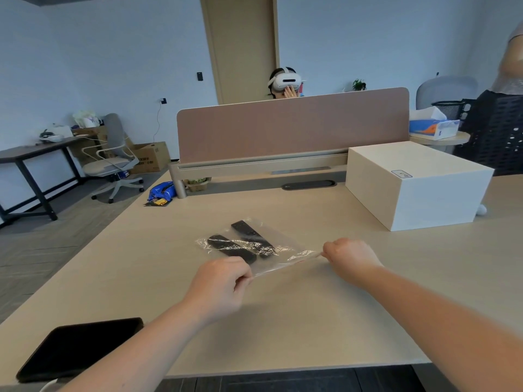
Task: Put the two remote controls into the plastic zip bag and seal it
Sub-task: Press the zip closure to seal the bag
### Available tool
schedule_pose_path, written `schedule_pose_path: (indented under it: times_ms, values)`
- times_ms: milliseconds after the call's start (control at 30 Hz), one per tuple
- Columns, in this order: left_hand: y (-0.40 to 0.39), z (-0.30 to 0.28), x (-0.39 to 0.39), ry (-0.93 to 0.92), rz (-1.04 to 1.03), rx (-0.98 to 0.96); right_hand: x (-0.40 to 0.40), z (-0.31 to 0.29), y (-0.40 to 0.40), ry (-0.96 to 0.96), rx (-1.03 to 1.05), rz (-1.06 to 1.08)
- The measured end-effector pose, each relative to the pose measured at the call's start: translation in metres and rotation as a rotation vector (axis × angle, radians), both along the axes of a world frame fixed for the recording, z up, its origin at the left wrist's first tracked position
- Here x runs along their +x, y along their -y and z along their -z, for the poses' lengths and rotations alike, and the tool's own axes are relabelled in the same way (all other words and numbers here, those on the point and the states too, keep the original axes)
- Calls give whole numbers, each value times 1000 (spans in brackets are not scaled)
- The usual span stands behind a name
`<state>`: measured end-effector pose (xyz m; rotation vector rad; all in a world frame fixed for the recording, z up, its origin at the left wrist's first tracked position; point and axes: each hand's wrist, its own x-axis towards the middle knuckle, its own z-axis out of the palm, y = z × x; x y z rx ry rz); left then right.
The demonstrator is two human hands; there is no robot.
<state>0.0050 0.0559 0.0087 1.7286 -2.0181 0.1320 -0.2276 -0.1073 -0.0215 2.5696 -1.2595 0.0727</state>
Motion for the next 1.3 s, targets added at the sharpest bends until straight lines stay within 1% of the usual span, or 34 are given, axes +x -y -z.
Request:
schedule_pose_path:
  times_ms: [133, 200, 300, 400, 533, 600, 700, 767, 933, 1033, 1167, 1300]
  values:
    - [0, 0, 2, -18, -10, -3, 0, 0, -2, -1, 109, 50]
    - [-1, 1, 3, -35, -17, 19, 1, 0, -5, 22, 205, 66]
    - [-1, 1, 8, -62, -36, 136, -2, -2, -7, 88, 304, 73]
    - [-1, 2, 20, -131, -89, 240, -2, -8, -2, 273, 402, 90]
    - [6, 4, 29, -307, -266, 223, 14, -14, 7, 534, 450, 166]
    - [16, 8, 32, -294, -379, 261, 26, -14, 8, 583, 486, 189]
    - [31, 17, 31, -230, -449, 456, 47, -10, 9, 533, 529, 194]
    - [40, 22, 27, -199, -439, 514, 59, -6, 11, 475, 549, 201]
    - [65, 32, 15, -118, -401, 514, 74, 8, 17, 352, 550, 140]
    - [85, 39, 14, -129, -362, 498, 71, 11, 26, 401, 550, 111]
    - [118, 44, 7, -130, -294, 496, 55, 12, 48, 443, 470, 154]
    - [162, 45, -12, -97, -214, 511, 30, 12, 73, 380, 330, 205]
